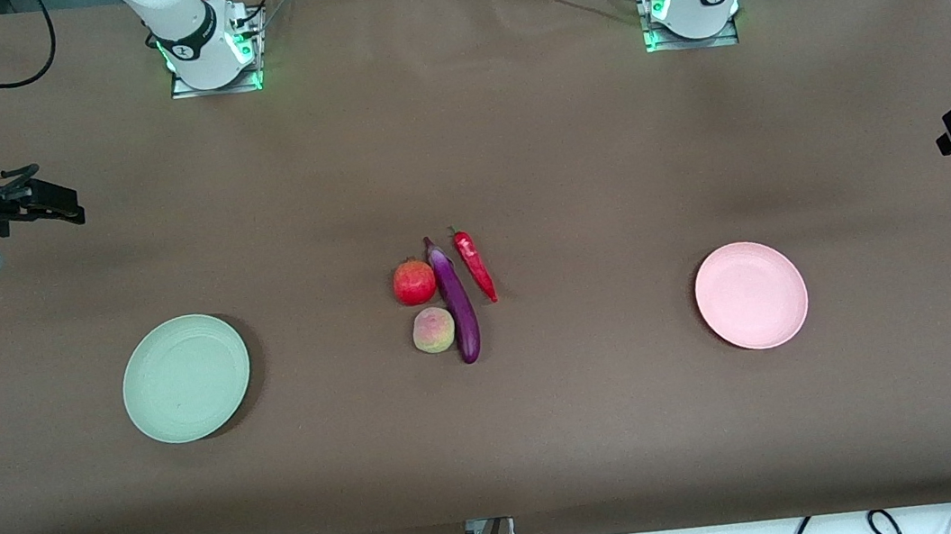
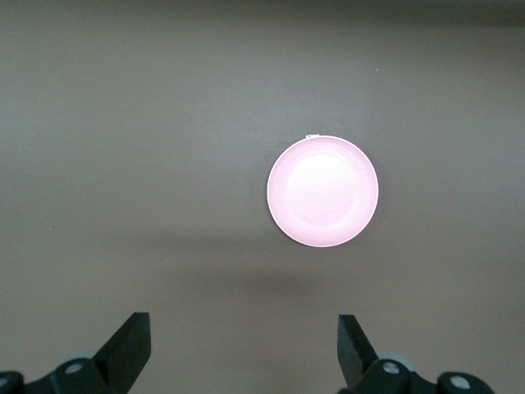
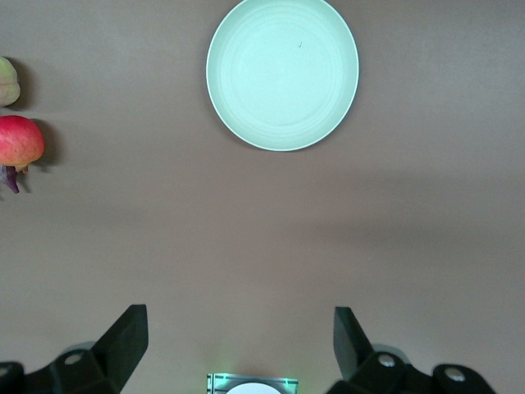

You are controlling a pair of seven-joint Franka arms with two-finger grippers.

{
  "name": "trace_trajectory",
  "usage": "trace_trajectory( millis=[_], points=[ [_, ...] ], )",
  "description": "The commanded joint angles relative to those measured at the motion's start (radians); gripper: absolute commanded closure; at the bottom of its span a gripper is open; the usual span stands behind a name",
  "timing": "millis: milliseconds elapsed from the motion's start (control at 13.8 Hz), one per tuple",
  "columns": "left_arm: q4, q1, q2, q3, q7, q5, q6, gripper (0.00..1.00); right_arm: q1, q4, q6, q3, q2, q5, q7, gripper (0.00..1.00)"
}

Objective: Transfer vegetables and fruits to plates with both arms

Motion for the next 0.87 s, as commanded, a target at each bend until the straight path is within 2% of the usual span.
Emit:
trace_trajectory(
  millis=[0, 798],
  points=[
    [0.028, 0.006, 0.013, -0.004, 0.027, -0.004, -0.020, 0.00, -0.004, 0.012, 0.006, 0.004, 0.004, 0.009, -0.006, 0.00],
    [0.030, 0.005, 0.021, -0.004, 0.025, -0.003, -0.021, 0.00, -0.004, 0.016, 0.009, 0.002, 0.015, 0.012, -0.004, 0.00]
  ],
)
